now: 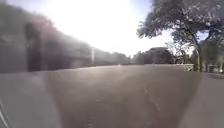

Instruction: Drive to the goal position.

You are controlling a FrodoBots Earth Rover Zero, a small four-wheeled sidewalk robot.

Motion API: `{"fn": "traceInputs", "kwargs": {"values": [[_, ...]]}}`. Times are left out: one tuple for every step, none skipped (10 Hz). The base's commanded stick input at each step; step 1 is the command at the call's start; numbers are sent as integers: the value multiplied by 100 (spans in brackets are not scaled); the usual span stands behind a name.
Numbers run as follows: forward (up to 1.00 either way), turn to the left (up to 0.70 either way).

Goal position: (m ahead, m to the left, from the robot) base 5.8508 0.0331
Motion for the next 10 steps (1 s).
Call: {"fn": "traceInputs", "kwargs": {"values": [[100,0],[100,0],[100,0],[100,0],[100,0],[100,0],[100,0],[100,0],[100,0],[100,0]]}}
